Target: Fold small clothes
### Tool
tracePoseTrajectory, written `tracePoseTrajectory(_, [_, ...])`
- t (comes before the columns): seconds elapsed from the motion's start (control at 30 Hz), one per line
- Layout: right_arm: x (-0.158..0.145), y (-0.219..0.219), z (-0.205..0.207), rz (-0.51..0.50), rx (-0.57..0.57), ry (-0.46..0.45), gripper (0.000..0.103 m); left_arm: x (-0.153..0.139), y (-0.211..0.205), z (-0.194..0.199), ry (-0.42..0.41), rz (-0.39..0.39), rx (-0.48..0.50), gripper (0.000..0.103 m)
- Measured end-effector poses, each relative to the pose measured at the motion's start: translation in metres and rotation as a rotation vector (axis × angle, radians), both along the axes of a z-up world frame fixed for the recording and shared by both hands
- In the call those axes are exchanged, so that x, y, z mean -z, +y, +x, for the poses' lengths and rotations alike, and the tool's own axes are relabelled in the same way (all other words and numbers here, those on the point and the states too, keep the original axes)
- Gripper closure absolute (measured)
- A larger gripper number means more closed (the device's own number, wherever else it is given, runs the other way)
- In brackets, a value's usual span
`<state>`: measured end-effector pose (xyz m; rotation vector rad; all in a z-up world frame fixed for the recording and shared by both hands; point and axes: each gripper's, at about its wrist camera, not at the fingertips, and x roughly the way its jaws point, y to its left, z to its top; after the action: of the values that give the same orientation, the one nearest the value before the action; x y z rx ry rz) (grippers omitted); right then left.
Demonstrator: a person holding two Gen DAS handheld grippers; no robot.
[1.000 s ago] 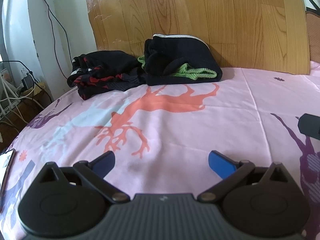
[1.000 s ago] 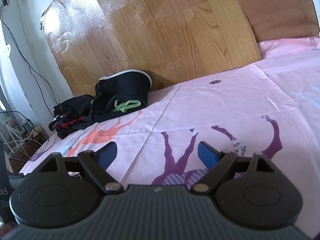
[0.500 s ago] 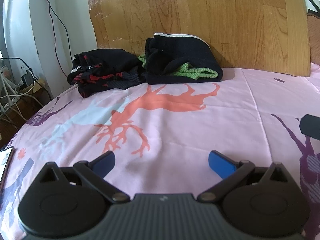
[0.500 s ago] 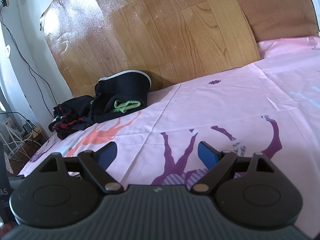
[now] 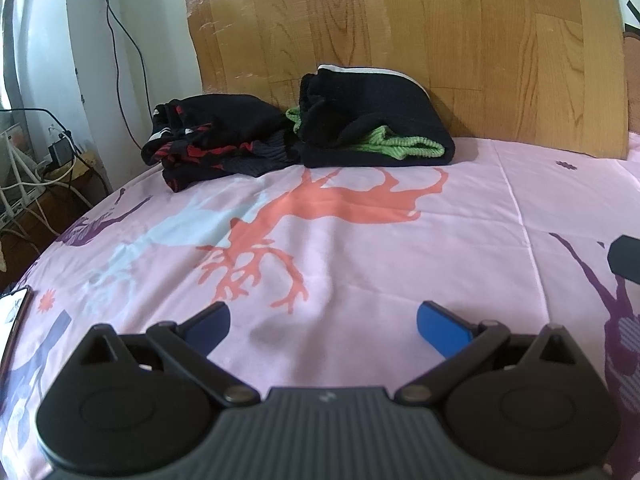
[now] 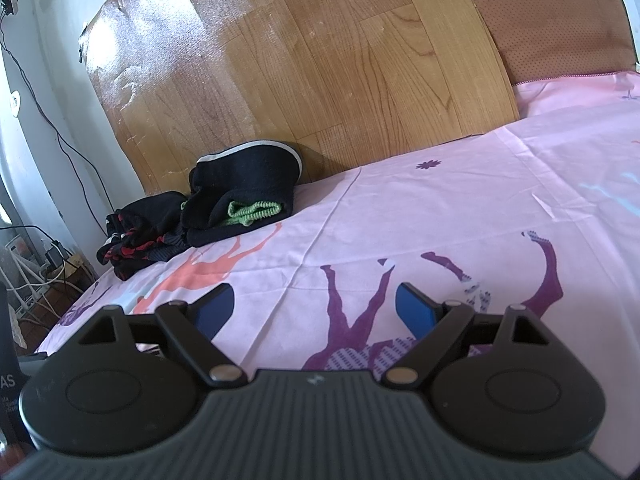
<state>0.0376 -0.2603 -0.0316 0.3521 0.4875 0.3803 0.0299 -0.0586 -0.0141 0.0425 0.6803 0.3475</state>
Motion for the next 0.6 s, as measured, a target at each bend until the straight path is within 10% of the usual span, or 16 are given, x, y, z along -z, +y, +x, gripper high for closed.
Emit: tracePoseTrajectory(0.6, [-0.0003,0.0005,0.0001,-0.001,0.001,0.001,0.013,-0.0004,0.0018,0.0001,-0.002,-0.006,-0.019,0.0])
